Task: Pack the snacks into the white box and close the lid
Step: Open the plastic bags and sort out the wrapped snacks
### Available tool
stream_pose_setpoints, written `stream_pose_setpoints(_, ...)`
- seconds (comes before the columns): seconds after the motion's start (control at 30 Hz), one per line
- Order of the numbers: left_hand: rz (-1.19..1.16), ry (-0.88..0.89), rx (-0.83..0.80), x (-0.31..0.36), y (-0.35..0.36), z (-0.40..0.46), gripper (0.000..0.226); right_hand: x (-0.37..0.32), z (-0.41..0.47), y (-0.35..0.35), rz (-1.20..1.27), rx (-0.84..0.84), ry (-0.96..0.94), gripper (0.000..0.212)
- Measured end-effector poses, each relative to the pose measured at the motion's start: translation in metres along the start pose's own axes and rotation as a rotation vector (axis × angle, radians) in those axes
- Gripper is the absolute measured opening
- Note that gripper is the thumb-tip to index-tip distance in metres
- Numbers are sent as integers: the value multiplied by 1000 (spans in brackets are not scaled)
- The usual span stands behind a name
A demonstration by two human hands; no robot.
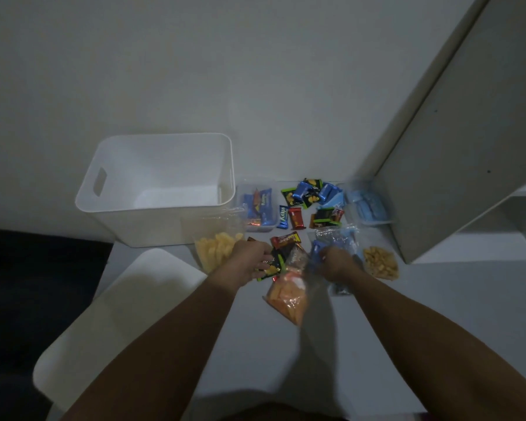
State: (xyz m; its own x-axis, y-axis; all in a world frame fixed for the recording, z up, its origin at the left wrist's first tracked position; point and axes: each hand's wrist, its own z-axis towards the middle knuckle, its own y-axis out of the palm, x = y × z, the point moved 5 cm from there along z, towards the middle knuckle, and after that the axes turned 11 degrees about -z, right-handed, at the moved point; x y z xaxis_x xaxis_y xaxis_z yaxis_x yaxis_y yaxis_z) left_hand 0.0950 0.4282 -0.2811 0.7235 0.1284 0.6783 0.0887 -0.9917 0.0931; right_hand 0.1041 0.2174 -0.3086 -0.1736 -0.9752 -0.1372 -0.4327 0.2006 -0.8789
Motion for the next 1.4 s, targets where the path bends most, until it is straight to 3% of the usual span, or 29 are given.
stream_pose_setpoints(0.13, 19, -18, -13, -8, 14, -3, 10, 2, 1, -7, 88, 68, -35, 19)
stream_pose_setpoints(0.27, 89, -26, -27, -13, 18, -3, 8, -7, 3, -19, 249, -9, -107, 17)
stream_pose_setpoints(0.57, 125, -19, -16, -23, 19, -15, 8, -8, -12, 18, -71, -143, -149, 37)
stream_pose_setpoints(0.63, 145, -13, -15, -25, 17, -17, 8, -6, -17, 18, 9, -134, -106, 38)
stream_pose_setpoints(0.73, 191, -13, -26, -28, 14, -20, 8, -9, -23, 9, 288, -203, -90, 18)
stream_pose_setpoints(0.93, 138, -32, -65, -26, 10, -25, 42, -34, -45, -22, 494, -238, -251, 15)
stream_pose_setpoints(1.07, 95, -12, -88, -22, 6, -32, 17, -41, -55, -20, 504, -254, -277, 13)
stream_pose_setpoints(1.2, 160, 32, -114, -25, 3, -36, 17, -43, -61, -16, 506, -257, -258, 4)
stream_pose_setpoints(1.4, 284, 78, -109, -24, -2, -36, 15, -51, -67, -25, 440, -106, -262, 26)
